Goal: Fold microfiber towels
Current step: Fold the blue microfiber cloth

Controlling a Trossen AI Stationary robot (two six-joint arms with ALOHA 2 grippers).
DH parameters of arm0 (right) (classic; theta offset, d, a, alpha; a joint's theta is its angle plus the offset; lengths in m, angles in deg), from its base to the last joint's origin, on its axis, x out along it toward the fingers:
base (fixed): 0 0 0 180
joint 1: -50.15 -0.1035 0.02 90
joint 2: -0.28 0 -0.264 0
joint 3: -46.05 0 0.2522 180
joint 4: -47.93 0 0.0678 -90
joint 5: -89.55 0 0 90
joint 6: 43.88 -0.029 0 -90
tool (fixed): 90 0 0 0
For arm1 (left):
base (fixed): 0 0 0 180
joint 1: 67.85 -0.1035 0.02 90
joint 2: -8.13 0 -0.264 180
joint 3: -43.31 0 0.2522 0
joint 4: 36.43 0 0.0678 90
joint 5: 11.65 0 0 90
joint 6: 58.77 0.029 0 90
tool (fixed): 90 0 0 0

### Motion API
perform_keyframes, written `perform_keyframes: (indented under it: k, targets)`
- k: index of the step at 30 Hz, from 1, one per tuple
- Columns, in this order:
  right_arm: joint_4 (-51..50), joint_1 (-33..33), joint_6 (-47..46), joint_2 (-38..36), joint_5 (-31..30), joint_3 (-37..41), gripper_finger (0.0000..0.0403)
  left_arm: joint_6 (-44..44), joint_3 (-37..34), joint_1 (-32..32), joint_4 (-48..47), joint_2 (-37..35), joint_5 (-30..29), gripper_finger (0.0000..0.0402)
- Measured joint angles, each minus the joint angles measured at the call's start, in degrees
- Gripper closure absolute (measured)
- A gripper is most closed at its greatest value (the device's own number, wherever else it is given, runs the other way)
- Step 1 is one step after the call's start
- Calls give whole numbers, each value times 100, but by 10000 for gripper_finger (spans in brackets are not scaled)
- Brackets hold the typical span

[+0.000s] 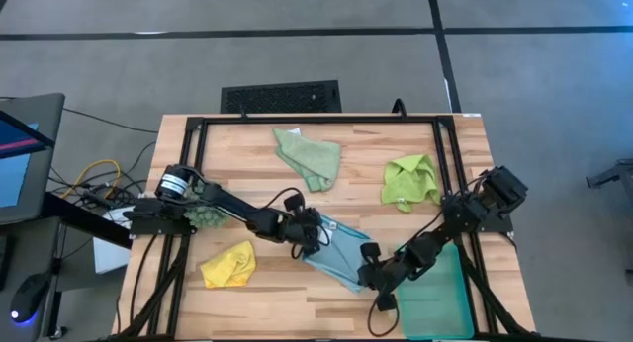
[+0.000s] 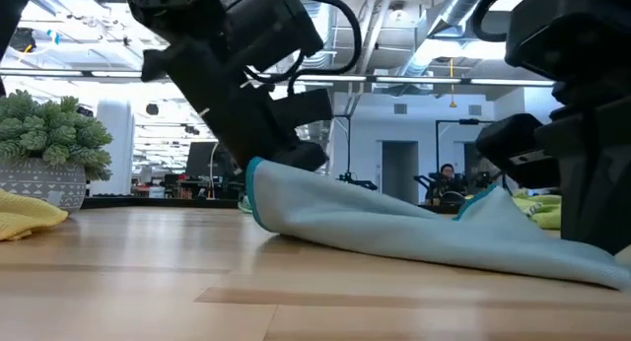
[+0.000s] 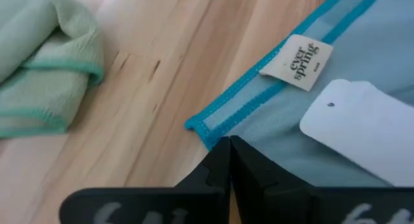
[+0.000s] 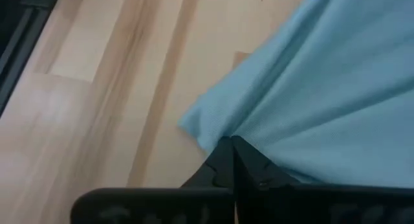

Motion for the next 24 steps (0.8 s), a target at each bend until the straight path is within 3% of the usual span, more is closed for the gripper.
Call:
perform_keyframes:
  k: [4,11,18,24]
  targets:
    - [-13,-20,4,0,-174,2,383,-168,-69,145,-690,-373,-210,401]
    - [-20,-61,162,-320,-535,-89,386,-449,-45,582,-898,-892,-626,401]
    - [-128,-203,81,-680,-1745,-94,389,-32,-34,836,-266,-886,-351,401]
    - [-113,-191,-328,-593,-1617,-87,358,456,-32,896,345,-781,-3,402]
